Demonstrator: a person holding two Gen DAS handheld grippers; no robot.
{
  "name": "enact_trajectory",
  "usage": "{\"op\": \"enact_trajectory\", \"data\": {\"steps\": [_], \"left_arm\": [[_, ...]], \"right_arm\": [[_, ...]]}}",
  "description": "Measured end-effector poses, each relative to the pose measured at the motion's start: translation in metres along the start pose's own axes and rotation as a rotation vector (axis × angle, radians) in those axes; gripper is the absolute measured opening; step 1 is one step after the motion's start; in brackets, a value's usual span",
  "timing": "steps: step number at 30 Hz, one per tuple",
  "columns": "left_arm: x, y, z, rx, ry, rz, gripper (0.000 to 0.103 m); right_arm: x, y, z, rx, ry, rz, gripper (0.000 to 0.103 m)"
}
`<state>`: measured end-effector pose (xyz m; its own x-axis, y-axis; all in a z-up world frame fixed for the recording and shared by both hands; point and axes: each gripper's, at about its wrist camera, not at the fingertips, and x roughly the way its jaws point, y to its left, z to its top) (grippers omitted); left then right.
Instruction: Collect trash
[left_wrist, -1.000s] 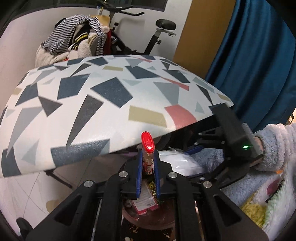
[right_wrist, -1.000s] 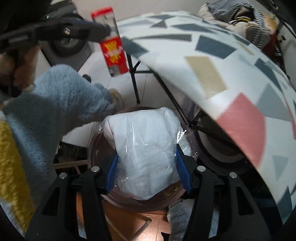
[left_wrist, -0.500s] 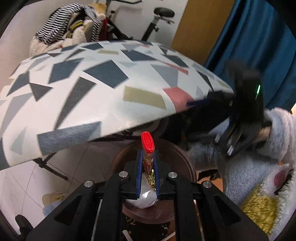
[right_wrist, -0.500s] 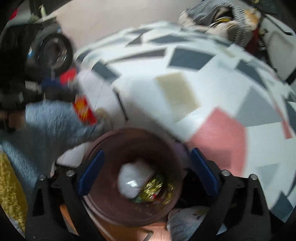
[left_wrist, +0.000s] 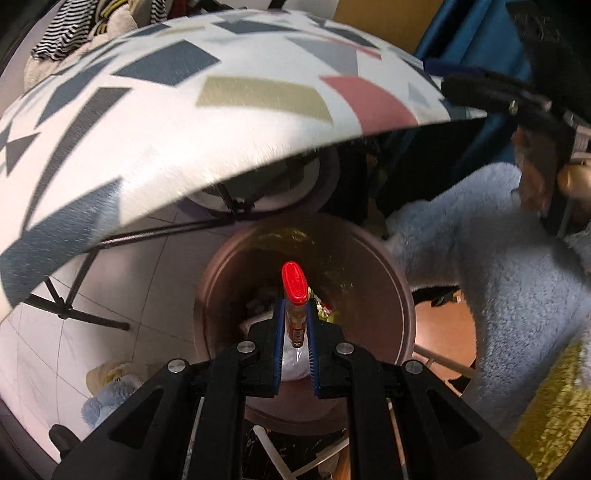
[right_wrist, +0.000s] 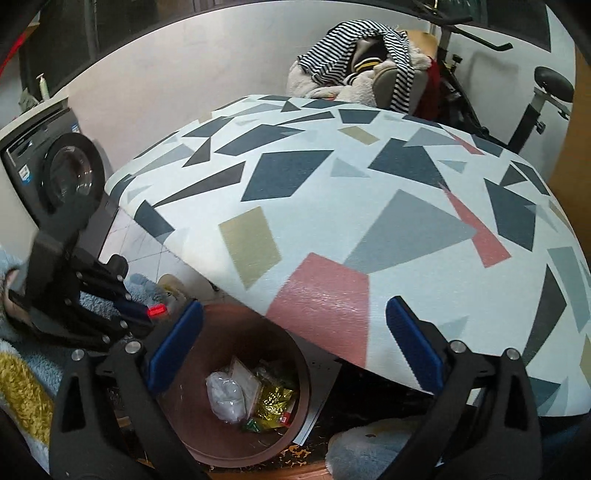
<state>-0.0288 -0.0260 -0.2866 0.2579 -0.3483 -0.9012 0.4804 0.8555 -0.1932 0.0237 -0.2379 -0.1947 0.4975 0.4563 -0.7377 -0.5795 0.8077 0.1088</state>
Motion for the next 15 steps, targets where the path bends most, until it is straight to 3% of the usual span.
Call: {"op": "enact_trajectory", "data": {"steps": [3,4,5,7,11,15], "left_arm": [[0.0,-0.001,0.0,0.009,-0.004,0.003,0.021],[-0.001,-0.001,0.0,0.011,-0.013,0.013,0.039],[-0.005,0.0,0.001,0.009,-0.032,0.027,0.05],[-0.012,0.0,0.004,-0.001,-0.06,0.047,0.059],[-0.038,0.009,0.015,-0.029,-0.166,0.158,0.083],[-0.07,0.017,0.028,-0.057,-0.274,0.259,0.092]], "right_arm": [[-0.001,-0.003,-0.001,0.003,-0.004,-0.013,0.097],[-0.001,-0.003,-0.001,0.004,-0.006,-0.017,0.097],[-0.003,-0.006,0.0,0.011,-0.01,-0.027,0.097],[-0.003,-0.006,0.0,0.021,-0.014,-0.038,0.097],[-0.007,-0.011,0.004,0.051,-0.035,-0.064,0.097],[-0.015,-0.016,0.012,0.066,-0.056,-0.085,0.097]]}}
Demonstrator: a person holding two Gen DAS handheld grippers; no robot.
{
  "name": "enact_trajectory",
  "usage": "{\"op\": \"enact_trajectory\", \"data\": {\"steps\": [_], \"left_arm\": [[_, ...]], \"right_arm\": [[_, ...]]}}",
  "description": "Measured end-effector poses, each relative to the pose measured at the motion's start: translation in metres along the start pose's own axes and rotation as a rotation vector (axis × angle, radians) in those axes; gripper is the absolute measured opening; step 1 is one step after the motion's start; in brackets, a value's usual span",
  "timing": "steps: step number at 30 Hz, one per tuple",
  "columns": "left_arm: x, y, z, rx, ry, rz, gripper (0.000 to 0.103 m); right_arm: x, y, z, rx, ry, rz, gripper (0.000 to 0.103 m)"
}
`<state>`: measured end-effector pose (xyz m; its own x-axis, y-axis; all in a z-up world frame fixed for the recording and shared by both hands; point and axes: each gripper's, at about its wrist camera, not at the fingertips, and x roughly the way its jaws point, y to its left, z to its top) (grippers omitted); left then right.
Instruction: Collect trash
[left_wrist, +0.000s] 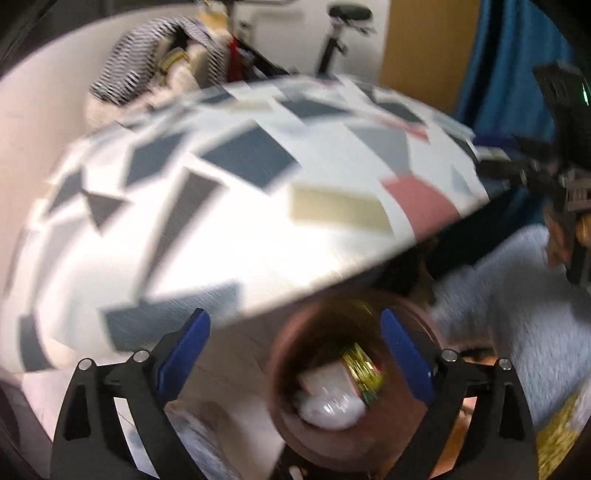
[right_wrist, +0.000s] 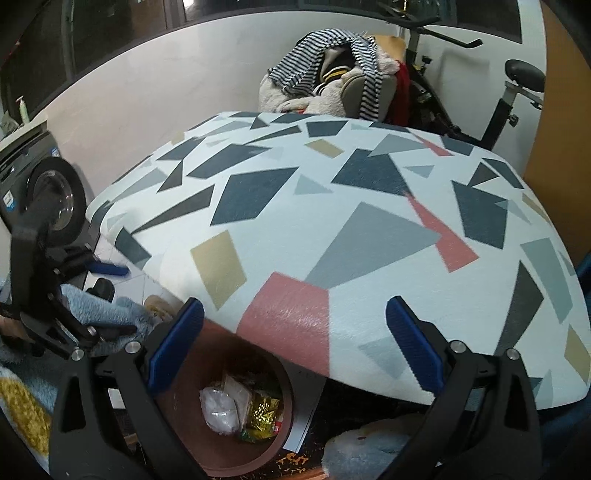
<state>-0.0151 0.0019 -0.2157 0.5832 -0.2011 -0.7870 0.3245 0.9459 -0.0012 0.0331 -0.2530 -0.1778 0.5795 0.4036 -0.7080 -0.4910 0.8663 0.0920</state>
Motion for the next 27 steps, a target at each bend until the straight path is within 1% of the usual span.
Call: {"op": "enact_trajectory", "data": {"steps": [4,5,7,11,15,19,20,24,27], "left_arm": [[-0.029,0.014,0.024,-0.03,-0.099,0.081,0.096],[-0.039,0.018,0.033,-0.039,-0.132,0.116,0.097],[-0.055,0.022,0.047,-0.046,-0.181,0.145,0.097],[-0.091,0.03,0.078,-0.059,-0.279,0.191,0.097],[-0.121,0.032,0.103,-0.083,-0.355,0.192,0.097],[-0.144,0.034,0.123,-0.113,-0.41,0.217,0.097],[-0.151,0.033,0.128,-0.117,-0.428,0.238,0.097],[-0.162,0.029,0.137,-0.102,-0.452,0.273,0.097],[-0.166,0.028,0.14,-0.098,-0.461,0.285,0.097]], "right_arm": [[-0.01,-0.002,0.012,0.007,-0.025,-0.026,0.097],[-0.016,-0.003,0.018,0.013,-0.038,-0.042,0.097],[-0.023,-0.003,0.027,0.021,-0.055,-0.06,0.097],[-0.038,-0.003,0.046,0.027,-0.089,-0.093,0.097],[-0.06,-0.003,0.073,0.035,-0.138,-0.128,0.097],[-0.076,-0.003,0.092,0.045,-0.169,-0.143,0.097],[-0.081,-0.003,0.097,0.045,-0.18,-0.143,0.097],[-0.093,-0.003,0.108,0.044,-0.207,-0.145,0.097],[-0.099,-0.001,0.113,0.041,-0.219,-0.14,0.097]]}}
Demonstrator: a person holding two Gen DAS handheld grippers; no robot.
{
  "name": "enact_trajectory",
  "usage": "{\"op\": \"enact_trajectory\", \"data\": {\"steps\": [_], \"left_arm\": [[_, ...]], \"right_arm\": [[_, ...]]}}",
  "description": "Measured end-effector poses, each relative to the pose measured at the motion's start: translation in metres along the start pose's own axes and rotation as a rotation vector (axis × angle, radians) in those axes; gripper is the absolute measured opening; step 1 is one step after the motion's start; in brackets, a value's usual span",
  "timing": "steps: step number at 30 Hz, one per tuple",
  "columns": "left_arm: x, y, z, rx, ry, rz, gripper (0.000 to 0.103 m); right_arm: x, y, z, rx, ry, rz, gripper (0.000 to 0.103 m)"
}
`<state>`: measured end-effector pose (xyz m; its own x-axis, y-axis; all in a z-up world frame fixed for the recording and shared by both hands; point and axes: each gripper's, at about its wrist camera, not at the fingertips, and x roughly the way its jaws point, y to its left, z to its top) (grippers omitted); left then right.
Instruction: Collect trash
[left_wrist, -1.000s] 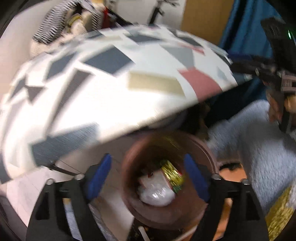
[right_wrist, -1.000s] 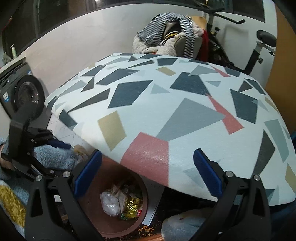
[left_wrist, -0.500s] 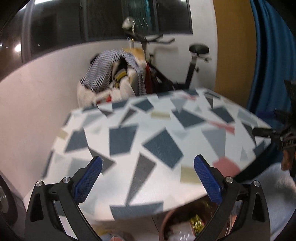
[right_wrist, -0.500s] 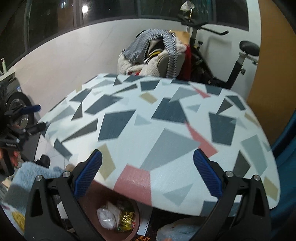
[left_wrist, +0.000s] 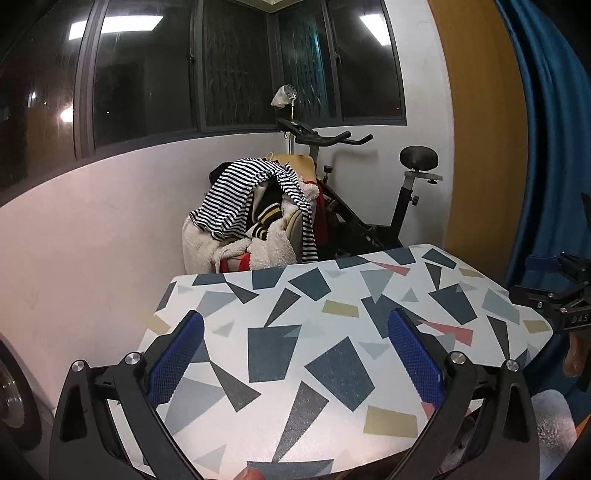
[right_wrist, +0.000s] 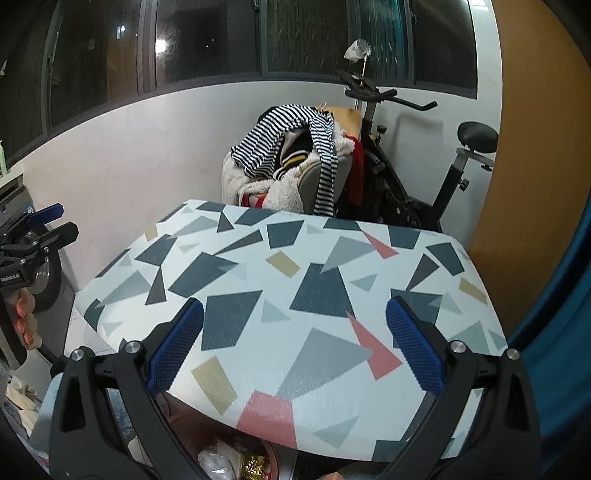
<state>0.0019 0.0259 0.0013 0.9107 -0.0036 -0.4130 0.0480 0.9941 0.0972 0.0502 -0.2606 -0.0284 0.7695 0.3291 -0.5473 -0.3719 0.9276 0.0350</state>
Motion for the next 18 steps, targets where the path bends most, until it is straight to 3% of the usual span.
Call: {"op": "enact_trajectory", "data": {"steps": [18], "left_arm": [[-0.003,-0.011,-0.002,0.071,0.01,0.002,0.097]], "right_arm": [[-0.01,0.008,0.011,-0.026,-0.015,0.003,0.097]]}}
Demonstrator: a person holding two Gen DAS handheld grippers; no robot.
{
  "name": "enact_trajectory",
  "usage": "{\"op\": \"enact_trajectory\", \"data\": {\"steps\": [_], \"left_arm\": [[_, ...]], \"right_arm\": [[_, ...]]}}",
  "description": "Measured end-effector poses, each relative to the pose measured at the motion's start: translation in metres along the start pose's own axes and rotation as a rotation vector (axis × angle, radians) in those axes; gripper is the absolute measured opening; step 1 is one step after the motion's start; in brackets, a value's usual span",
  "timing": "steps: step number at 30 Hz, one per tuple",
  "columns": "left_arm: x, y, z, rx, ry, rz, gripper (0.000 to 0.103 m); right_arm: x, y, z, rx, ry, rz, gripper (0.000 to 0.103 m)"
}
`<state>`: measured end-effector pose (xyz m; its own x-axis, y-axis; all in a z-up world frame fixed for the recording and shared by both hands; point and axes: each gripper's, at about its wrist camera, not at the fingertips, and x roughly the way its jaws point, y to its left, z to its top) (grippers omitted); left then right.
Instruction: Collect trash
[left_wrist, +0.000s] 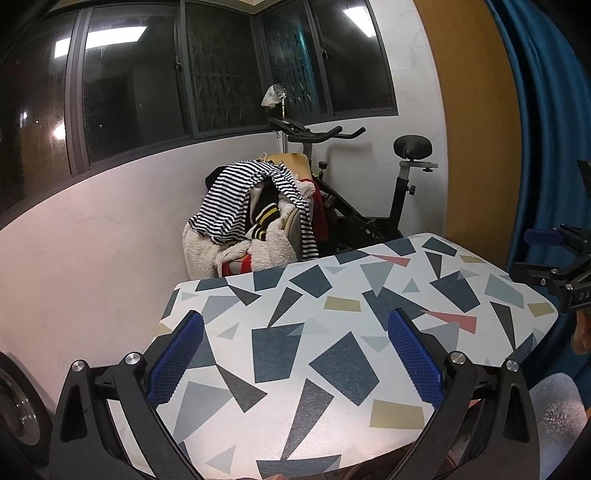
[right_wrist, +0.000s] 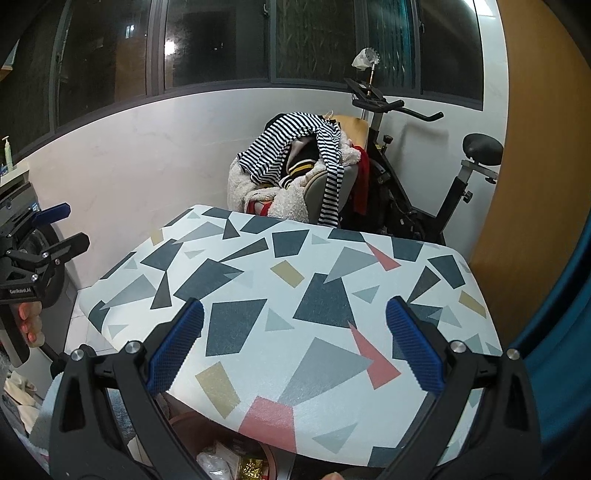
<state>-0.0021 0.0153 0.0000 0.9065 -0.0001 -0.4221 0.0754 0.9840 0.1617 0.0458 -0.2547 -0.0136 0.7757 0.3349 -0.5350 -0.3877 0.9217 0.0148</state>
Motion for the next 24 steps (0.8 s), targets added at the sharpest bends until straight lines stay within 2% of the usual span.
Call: {"op": "enact_trajectory", "data": {"steps": [24], "left_arm": [[-0.006,-0.01,0.002,0.01,0.002,-0.015,0.097]], "right_arm": [[-0.006,-0.008,0.001,-0.009,-0.006,-0.011,0.097]]}}
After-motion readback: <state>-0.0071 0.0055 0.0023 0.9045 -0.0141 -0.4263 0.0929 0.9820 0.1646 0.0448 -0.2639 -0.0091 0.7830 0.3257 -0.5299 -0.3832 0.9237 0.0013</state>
